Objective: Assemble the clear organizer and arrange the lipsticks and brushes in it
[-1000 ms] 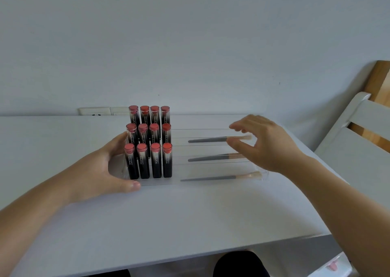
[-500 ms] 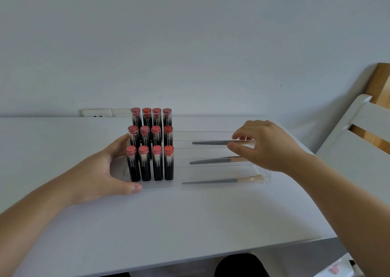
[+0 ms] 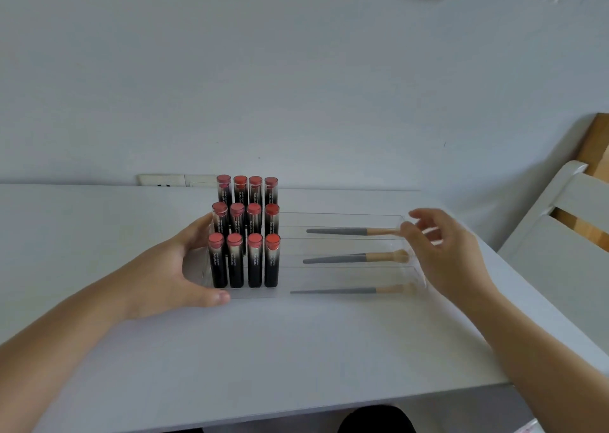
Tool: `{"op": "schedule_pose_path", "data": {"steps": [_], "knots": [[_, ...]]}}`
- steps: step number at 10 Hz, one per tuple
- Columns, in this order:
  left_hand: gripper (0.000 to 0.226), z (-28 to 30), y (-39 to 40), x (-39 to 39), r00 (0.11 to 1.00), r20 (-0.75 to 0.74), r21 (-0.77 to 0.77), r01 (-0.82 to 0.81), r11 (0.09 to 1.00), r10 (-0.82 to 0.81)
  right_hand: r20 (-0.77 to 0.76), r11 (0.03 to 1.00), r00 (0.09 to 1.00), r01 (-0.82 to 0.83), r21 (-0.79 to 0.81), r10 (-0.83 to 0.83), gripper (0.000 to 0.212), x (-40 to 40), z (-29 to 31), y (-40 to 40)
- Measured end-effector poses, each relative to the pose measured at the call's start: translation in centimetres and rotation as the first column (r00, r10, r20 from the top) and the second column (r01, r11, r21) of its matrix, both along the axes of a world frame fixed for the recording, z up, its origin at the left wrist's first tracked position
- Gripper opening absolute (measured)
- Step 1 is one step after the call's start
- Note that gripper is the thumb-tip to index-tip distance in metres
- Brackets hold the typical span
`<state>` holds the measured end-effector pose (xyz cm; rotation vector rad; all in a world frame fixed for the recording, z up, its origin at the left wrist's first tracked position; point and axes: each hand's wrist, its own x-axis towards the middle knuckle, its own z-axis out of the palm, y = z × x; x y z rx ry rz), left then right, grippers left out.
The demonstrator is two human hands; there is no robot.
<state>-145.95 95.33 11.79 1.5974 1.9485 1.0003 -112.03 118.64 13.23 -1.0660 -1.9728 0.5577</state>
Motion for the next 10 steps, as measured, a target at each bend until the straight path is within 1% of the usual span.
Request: {"op": "schedule_pose_path", "data": {"steps": [1,2,3,4,5,7,8,9,10], "knots": [[0.112,0.2,-0.2,0.2,1.000,-0.029,0.024,-0.002,1.000,0.003,-0.150,0.967,0.988,-0.080,-0.244,0.044,0.025,0.4,-0.4,-0.6],[0.112,0.3,-0.1,0.1,1.000,-0.030,0.033,0.000,0.999,0.001,-0.189,0.941,0.979,-0.131,-0.311,0.074,0.032,0.3,-0.5,-1.0],[0.118,-0.1,-0.1,-0.2,1.000,0.004,0.032,0.002,0.999,-0.002,-0.180,0.930,0.979,-0.151,-0.334,0.094,0.020,0.0,-0.6,-0.8],[0.106,-0.5,-0.3,-0.6,1.000,0.020,0.065,-0.007,0.998,0.006,-0.156,0.933,0.983,-0.141,-0.332,0.093,0.018,-0.8,-0.8,-0.5],[0.093,-0.6,-0.5,-0.8,0.998,0.026,0.102,-0.055,0.993,0.053,-0.148,0.932,0.985,-0.136,-0.337,0.090,0.019,-1.7,-0.6,-0.4],[0.085,-0.6,-0.9,-1.2,0.993,0.034,0.109,-0.117,0.987,0.114,-0.117,0.941,0.991,-0.103,-0.321,0.068,0.027,-3.4,-0.4,-0.4],[0.088,-0.8,-1.0,-1.4,0.989,0.042,0.081,-0.148,0.986,0.145,-0.117,0.947,0.992,-0.090,-0.309,0.056,0.026,-3.8,-0.5,-0.8],[0.102,-0.5,-1.2,-1.2,0.983,0.006,0.042,-0.182,0.982,0.181,-0.191,0.955,0.982,-0.063,-0.290,0.007,0.017,-3.3,0.0,-1.1],[0.115,-0.7,-2.0,-1.1,0.972,-0.041,-0.015,-0.232,0.973,0.231,-0.282,0.961,0.959,-0.038,-0.274,-0.042,0.016,-1.2,0.2,-1.3]]}}
